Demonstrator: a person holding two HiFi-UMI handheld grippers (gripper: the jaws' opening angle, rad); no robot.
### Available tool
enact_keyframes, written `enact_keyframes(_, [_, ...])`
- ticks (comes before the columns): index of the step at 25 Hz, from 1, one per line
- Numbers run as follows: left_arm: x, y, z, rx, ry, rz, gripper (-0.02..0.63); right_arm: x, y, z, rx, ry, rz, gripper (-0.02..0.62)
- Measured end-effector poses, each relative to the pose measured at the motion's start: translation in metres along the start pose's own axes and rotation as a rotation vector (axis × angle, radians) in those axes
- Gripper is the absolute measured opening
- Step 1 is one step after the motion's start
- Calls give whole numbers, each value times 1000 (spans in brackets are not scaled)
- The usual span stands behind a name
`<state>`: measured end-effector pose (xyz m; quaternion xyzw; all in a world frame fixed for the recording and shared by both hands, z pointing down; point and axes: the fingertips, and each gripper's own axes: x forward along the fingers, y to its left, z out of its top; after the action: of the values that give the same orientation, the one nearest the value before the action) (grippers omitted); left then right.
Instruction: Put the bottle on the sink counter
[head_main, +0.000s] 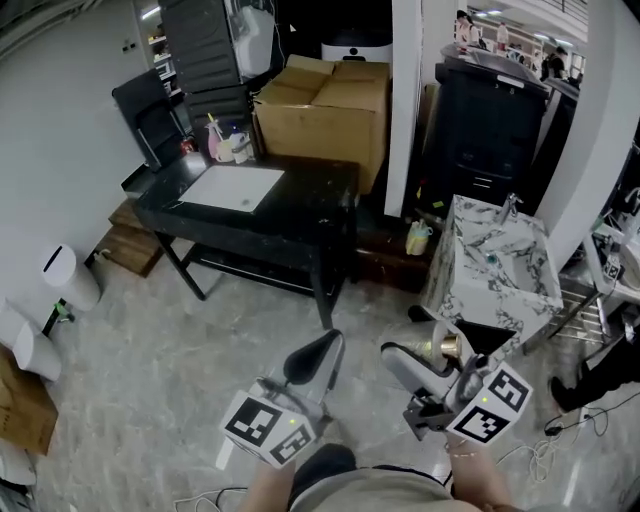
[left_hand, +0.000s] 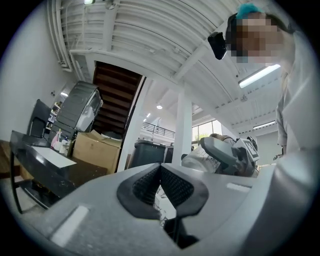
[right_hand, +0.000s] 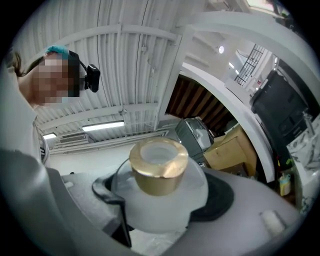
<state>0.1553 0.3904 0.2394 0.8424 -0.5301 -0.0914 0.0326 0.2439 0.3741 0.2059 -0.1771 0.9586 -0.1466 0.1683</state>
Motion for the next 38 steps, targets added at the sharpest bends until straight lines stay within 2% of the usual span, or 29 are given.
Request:
enact_keyframes(6, [32,76,19,19,-2,-47,8,80,-44,4,-21,-25,-40,342])
enact_keyframes(10, [44,113,13,11,41,-97,6,121,-59,-6,-17,-32,-43,342])
enact_keyframes(19, [77,170,2,-42,41,-90,8,170,-95,-23,-15,21,-59,342])
enact_keyframes(23, [101,196,-1,-71,38,-73,8,194,-117,-25,-9,36,-40,342])
enact_keyframes(30, [166,244,-3,-47,68,-73,8,243,-184,-16,-4,47,-17,342])
enact_keyframes(38, [249,296,4,-17,72,-31,8,295,-267,7,6,34,29,342])
